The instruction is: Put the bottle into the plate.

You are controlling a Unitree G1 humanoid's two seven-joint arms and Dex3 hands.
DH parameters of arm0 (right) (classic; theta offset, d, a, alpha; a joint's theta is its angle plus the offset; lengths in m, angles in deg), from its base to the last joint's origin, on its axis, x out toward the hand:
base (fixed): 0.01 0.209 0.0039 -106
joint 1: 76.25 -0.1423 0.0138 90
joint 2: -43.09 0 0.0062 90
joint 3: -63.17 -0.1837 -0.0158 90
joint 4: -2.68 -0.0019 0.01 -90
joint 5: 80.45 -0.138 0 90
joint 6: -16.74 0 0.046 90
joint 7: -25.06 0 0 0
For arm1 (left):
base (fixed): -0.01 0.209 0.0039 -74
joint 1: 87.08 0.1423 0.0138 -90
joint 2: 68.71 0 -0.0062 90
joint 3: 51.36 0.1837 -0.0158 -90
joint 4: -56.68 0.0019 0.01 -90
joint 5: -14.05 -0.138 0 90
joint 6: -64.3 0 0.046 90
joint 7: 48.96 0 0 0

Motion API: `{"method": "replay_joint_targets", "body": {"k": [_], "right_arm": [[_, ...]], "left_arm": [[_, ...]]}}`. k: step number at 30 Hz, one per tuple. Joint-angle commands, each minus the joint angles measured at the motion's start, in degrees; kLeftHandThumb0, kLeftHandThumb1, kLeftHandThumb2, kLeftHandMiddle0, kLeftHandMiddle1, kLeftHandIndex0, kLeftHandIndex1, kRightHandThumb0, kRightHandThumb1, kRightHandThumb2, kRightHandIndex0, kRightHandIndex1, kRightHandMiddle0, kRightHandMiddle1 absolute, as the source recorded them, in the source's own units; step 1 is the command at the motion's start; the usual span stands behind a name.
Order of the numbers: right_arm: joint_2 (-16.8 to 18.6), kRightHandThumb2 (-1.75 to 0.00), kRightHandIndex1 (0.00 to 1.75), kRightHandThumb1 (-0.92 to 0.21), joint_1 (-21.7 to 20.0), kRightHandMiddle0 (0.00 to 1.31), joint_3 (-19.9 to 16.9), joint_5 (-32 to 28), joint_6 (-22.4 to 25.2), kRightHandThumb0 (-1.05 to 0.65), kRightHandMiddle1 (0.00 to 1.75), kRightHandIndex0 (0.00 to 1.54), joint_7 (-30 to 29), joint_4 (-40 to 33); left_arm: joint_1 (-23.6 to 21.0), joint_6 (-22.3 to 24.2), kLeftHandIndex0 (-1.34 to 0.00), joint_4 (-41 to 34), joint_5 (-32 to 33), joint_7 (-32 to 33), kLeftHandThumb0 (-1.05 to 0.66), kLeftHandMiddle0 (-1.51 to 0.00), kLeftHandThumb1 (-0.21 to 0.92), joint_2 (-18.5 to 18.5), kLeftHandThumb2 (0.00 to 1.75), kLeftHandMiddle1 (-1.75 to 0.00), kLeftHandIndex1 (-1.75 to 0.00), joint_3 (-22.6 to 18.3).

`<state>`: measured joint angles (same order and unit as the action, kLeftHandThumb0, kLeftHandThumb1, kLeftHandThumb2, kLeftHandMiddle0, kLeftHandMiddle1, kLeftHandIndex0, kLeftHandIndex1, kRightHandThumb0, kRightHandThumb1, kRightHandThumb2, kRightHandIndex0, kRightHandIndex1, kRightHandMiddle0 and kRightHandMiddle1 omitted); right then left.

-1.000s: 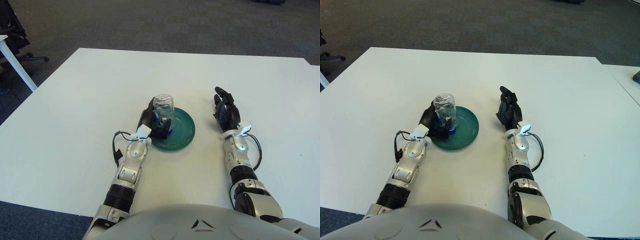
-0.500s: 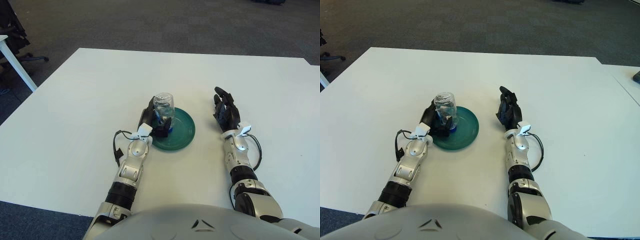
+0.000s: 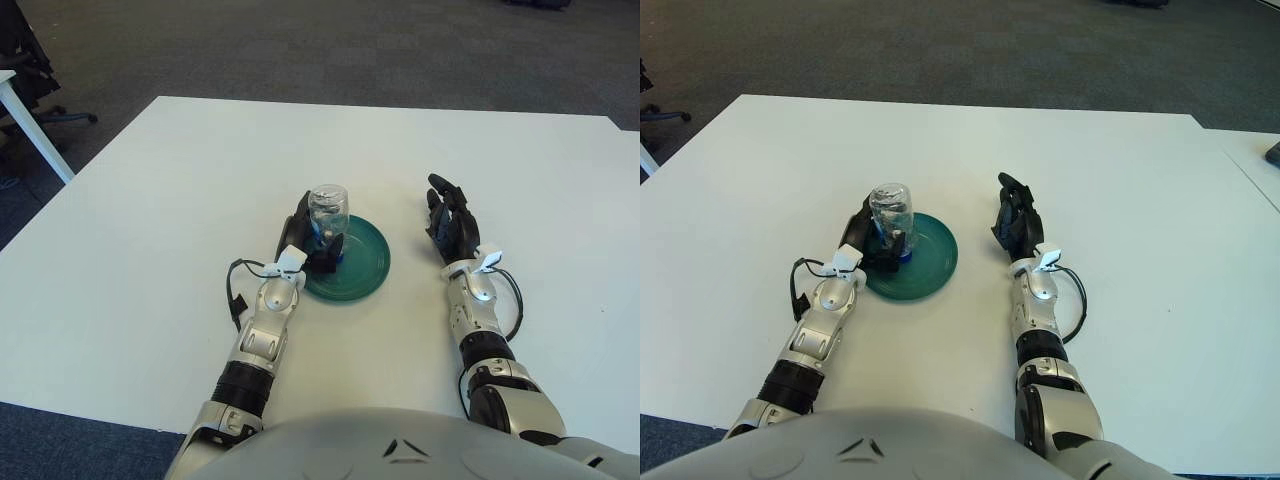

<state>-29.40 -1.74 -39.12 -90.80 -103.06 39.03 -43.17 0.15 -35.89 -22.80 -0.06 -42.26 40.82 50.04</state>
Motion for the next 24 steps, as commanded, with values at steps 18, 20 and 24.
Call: {"method": "replay_joint_targets", "body": {"k": [18, 20, 24], "right_arm": [[3.73, -0.82, 0.01, -0.92, 7.47, 0.0, -0.13, -1.55, 1.21, -0.77, 0.67, 0.35, 0.52, 6.13], [3.77, -0.82, 0.01, -0.92, 7.36, 0.0, -0.29, -1.77, 1.11, -0.77, 0.67, 0.35, 0.77, 6.3], [3.75, -0.81, 0.02, -0.92, 7.05, 0.0, -0.62, -2.07, 0.72, -0.77, 0.67, 0.36, 1.35, 6.77]], "left_arm": [[-2.4, -10.81, -0.06, 10.47, -6.09, 4.89, -0.87, -0.32, 0.79, -3.48, 0.39, -1.19, -1.34, 1.52], [-2.49, -11.6, -0.03, 10.9, -6.7, 5.57, -0.91, -0.28, 0.84, -3.66, 0.3, -1.04, -1.23, 1.67], [-2.68, -12.35, -0.01, 11.52, -7.99, 6.78, -0.98, -0.24, 0.9, -3.88, 0.21, -0.66, -1.01, 1.89]]}}
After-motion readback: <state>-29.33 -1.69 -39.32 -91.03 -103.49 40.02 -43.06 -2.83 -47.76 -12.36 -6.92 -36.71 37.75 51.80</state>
